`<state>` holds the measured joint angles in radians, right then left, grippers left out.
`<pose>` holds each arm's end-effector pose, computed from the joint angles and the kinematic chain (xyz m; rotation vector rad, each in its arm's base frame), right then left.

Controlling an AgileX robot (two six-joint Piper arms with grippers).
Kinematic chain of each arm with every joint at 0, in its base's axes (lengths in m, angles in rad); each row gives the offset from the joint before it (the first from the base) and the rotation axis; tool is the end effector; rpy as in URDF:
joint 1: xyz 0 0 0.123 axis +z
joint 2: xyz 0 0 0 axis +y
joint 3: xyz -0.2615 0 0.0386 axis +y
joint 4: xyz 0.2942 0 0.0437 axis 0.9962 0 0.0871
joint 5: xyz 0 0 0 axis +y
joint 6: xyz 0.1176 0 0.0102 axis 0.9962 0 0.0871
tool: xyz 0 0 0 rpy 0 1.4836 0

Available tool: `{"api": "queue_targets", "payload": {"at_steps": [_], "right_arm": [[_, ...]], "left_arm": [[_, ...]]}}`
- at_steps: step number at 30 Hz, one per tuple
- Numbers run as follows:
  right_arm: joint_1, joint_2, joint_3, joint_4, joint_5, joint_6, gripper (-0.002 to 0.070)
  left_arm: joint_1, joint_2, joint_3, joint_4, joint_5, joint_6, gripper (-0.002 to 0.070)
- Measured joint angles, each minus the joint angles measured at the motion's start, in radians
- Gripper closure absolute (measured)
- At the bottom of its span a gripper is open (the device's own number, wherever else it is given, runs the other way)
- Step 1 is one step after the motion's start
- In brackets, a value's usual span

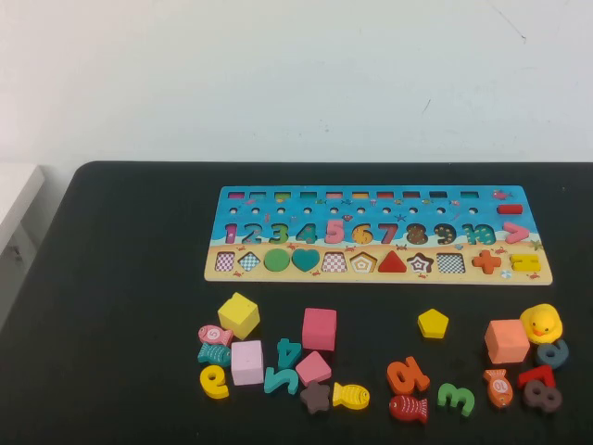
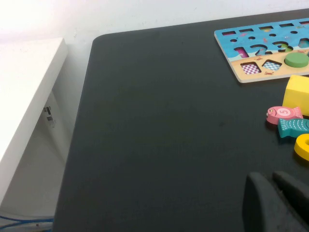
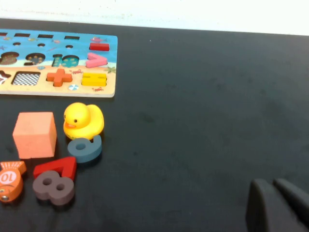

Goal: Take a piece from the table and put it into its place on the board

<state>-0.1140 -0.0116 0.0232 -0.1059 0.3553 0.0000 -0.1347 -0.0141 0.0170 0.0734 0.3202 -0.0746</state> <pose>0.1447 -0.0209 0.1664 0.0393 1.8520 -0.1827 0.1461 -0.0170 0.1732 0.1007 1.8037 -0.0786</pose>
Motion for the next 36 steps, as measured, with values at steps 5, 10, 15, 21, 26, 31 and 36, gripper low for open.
{"api": "queue_targets", "payload": {"at_steps": [5, 10, 15, 21, 26, 31, 36], "right_arm": [[0.0, 0.0, 0.0, 0.0, 0.0, 0.0, 0.0657], [0.0, 0.0, 0.0, 0.0, 0.0, 0.0, 0.0657], [0.0, 0.0, 0.0, -0.002, 0.0, 0.0, 0.0657], [0.0, 0.0, 0.0, -0.002, 0.0, 0.0, 0.0658], [0.0, 0.0, 0.0, -0.002, 0.0, 0.0, 0.0657], [0.0, 0.0, 0.0, -0.002, 0.0, 0.0, 0.0657], [0.0, 0.0, 0.0, -0.013, 0.0, 0.0, 0.0657]], "left_arm": [[0.0, 0.0, 0.0, 0.0, 0.0, 0.0, 0.0676], [0.0, 0.0, 0.0, 0.0, 0.0, -0.002, 0.0676], [0.0, 0.0, 0.0, 0.0, 0.0, -0.002, 0.0676], [0.0, 0.0, 0.0, 0.0, 0.0, -0.002, 0.0676], [0.0, 0.0, 0.0, 0.0, 0.0, -0.002, 0.0676], [0.0, 0.0, 0.0, 0.0, 0.0, -0.002, 0.0676], [0.0, 0.0, 0.0, 0.0, 0.0, -0.002, 0.0676]]}}
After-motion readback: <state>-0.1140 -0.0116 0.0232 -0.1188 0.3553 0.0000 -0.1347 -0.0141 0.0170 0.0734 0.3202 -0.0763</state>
